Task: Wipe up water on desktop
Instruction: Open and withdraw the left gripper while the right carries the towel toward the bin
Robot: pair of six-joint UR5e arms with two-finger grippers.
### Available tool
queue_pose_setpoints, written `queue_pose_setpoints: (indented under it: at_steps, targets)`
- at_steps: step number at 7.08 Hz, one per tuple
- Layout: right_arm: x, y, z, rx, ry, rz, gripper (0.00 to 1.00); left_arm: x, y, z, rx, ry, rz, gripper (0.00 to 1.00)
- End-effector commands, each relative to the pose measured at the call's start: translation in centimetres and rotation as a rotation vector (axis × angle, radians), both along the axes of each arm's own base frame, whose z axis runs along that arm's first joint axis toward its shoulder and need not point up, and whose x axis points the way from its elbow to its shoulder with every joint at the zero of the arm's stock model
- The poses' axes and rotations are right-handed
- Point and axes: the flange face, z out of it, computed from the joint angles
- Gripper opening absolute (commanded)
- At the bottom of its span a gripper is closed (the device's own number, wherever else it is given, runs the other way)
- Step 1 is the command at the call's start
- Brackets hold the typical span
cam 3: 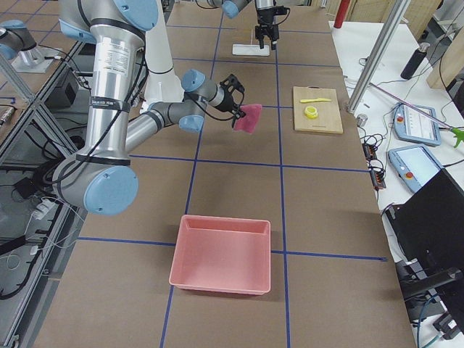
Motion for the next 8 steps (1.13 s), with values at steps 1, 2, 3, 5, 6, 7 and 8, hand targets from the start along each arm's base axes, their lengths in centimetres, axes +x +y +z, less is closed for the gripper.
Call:
queue_pose_setpoints:
  at_steps: [1, 2, 3, 5, 6, 7, 8]
  targets:
    - [-1.4, 0.0, 5.5, -0.163, 0.037, -0.028, 0.0, -3.7, -0.4, 5.3, 0.094, -0.05, 0.103, 0.97]
    - [-1.4, 0.2, 6.2, -0.208, 0.056, -0.05, 0.0, -7.1, -1.0, 7.8, 0.133, -0.072, 0.11, 0.97]
    - [-2.0, 0.2, 6.4, -0.239, 0.089, -0.067, 0.0, -10.3, -2.2, 10.1, 0.173, -0.092, 0.128, 0.97]
    - [-4.6, 0.7, 4.5, -0.379, 0.014, -0.087, 0.0, -14.0, -3.9, 11.6, 0.18, -0.092, 0.12, 0.97]
    - [-8.7, 1.6, 1.4, -0.44, 0.001, -0.105, 0.0, -14.3, -3.8, 12.4, 0.183, -0.099, 0.122, 0.97]
    - [-12.8, 1.0, -3.4, -0.47, 0.034, -0.113, 0.0, -14.9, -3.7, 14.2, 0.25, -0.13, 0.165, 0.97]
    - [-17.4, 2.1, -9.4, -0.531, 0.056, -0.121, 0.0, -17.2, -4.1, 16.5, 0.278, -0.15, 0.181, 0.97]
